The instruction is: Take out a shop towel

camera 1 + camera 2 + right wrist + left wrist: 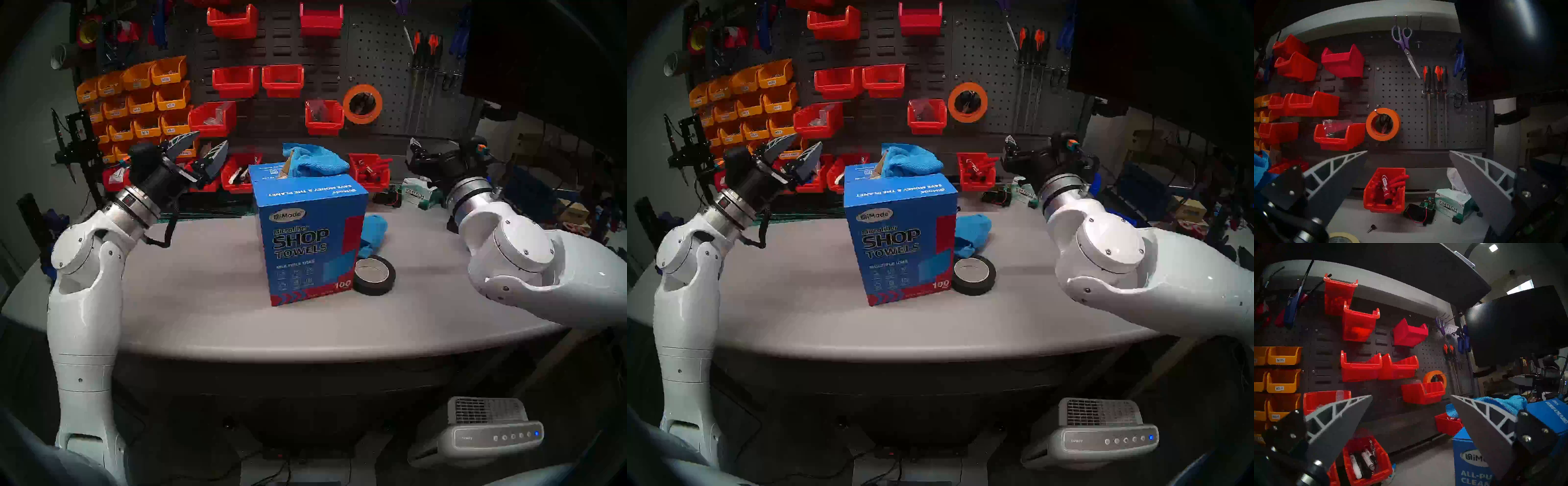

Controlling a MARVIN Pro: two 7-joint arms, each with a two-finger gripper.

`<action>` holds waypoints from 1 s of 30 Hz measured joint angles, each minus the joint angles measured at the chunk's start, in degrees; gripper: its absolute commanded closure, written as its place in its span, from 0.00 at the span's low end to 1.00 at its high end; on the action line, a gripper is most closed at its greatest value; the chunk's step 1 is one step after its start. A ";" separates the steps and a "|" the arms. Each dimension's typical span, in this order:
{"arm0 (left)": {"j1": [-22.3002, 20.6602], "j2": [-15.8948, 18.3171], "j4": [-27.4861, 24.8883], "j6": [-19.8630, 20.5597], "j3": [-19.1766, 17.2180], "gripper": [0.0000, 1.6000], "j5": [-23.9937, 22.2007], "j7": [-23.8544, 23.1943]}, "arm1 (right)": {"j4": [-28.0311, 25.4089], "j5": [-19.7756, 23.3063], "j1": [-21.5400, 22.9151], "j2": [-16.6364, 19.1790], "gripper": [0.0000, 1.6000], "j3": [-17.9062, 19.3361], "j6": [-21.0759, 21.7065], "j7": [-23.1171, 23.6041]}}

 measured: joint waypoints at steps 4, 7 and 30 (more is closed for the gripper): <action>2.83 -0.45 -1.39 1.42 -2.49 0.00 -1.67 -0.75 | -1.76 -2.42 -1.48 0.25 0.00 -0.96 -2.49 -4.16; 4.93 -1.26 -2.20 2.80 -3.95 0.00 -2.93 -1.14 | -3.11 -4.36 -2.52 0.33 0.00 -1.89 -3.35 -7.31; 14.37 -5.46 -4.84 0.68 -8.49 0.00 -0.22 -2.14 | -8.78 -10.49 -7.15 3.00 0.00 -7.29 -4.50 -14.21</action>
